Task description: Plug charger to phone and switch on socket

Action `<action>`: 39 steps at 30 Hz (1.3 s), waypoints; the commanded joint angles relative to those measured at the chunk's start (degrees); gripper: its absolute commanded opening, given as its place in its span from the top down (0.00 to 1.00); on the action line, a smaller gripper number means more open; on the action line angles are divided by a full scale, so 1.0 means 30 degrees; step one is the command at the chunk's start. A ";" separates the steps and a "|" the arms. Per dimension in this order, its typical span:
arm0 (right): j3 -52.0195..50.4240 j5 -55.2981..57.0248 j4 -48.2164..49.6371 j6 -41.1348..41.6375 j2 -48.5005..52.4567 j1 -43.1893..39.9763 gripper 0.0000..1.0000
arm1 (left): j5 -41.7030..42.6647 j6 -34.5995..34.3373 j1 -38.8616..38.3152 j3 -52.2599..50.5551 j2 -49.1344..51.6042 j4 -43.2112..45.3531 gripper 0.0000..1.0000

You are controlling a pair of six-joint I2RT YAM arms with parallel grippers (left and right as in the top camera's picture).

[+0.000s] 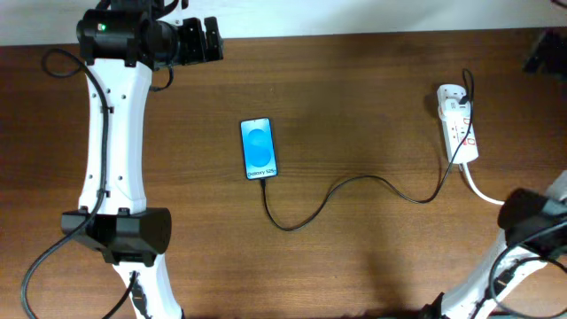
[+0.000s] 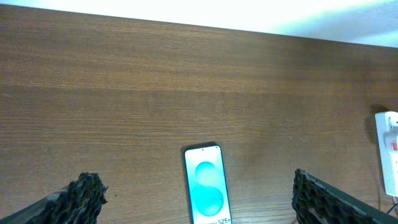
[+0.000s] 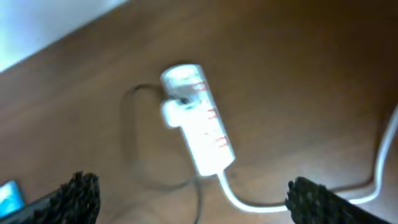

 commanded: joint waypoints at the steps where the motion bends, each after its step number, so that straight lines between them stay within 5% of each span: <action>1: 0.3453 -0.1457 -0.1326 -0.1195 -0.0561 0.2535 0.02 | -0.0138 0.0029 0.0007 0.0058 -0.0007 0.0029 0.01; 6: 0.2900 -0.0393 -0.1326 -0.1180 -0.3891 0.8174 0.02 | -0.0131 0.0036 0.0007 0.0058 -0.0007 0.0029 0.01; 9: -0.2914 0.3395 -0.1326 -0.0131 -0.7752 1.0856 0.02 | -0.0138 0.0036 0.0007 0.0058 -0.0007 0.0029 0.01; 13: -1.0433 0.2514 -0.1253 0.1253 -1.1854 1.1147 0.02 | -0.0138 0.0029 0.0007 0.0058 -0.0007 0.0029 0.01; 19: -1.5147 0.2667 -0.1319 0.2280 -1.7762 1.1147 0.02 | -0.0138 0.0036 0.0007 0.0058 -0.0007 0.0029 0.01; 21: -1.7551 0.0998 -0.1122 0.5515 -1.9322 1.1147 0.02 | -0.0138 0.0029 0.0007 0.0058 -0.0007 0.0029 0.01; 28: -1.8134 0.1953 -0.0342 0.6601 -1.7879 1.1132 0.02 | -0.0138 0.0036 0.0007 0.0058 -0.0007 0.0029 0.01; 33: -1.9926 0.1945 0.5064 0.2718 -1.7697 1.1132 0.02 | -0.0138 0.0029 0.0007 0.0058 -0.0007 0.0029 0.01; 39: -3.3893 0.2164 1.9781 0.0153 -2.6352 1.1074 0.02 | -0.0138 0.0029 0.0007 0.0058 -0.0007 0.0029 0.01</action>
